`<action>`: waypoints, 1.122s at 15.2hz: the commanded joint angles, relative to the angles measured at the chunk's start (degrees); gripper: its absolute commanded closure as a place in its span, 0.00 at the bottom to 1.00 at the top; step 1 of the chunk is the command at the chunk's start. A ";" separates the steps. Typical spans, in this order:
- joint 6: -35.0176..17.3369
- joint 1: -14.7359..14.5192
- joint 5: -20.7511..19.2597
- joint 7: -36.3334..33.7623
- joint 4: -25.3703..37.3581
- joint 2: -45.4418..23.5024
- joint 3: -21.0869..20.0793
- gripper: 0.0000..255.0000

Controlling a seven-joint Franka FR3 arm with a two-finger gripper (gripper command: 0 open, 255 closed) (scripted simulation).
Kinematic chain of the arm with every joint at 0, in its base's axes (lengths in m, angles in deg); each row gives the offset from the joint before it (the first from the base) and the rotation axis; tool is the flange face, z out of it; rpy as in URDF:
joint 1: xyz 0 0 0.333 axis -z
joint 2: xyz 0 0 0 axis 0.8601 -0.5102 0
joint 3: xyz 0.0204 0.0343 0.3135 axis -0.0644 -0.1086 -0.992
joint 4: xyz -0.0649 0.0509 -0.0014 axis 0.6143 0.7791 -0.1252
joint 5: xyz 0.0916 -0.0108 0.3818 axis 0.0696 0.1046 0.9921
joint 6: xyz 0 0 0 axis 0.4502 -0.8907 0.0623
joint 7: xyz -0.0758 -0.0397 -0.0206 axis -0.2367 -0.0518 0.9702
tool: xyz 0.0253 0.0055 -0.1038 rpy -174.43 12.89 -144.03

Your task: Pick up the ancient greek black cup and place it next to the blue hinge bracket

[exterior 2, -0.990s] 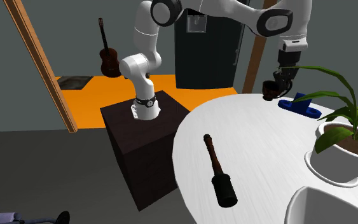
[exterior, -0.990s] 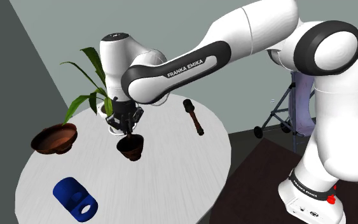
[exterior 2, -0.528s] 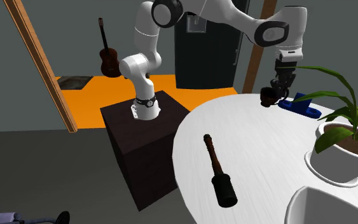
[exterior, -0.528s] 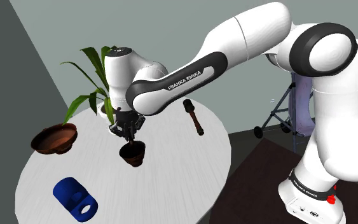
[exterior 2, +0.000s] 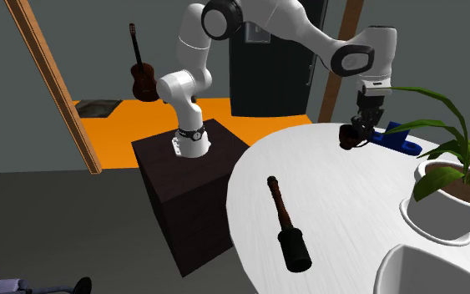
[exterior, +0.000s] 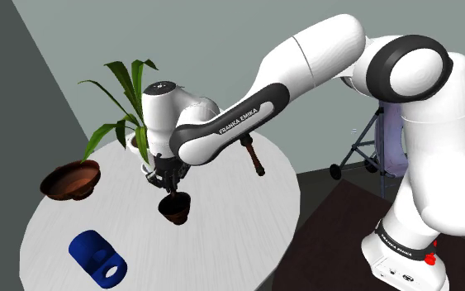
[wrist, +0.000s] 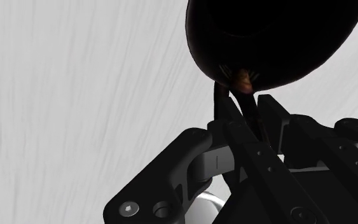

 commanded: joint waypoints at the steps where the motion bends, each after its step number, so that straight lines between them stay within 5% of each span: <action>1: -1.18 -0.21 -0.48 -0.44 -0.53 -0.67 0.22 1.00; 11: -2.23 -0.33 -0.88 -0.75 -1.05 -1.26 0.44 1.00; 12: -2.23 -0.34 -0.89 -0.76 -1.04 -1.27 0.44 0.00; 17: -2.23 -0.34 -0.89 -0.76 -1.05 -1.26 0.44 0.00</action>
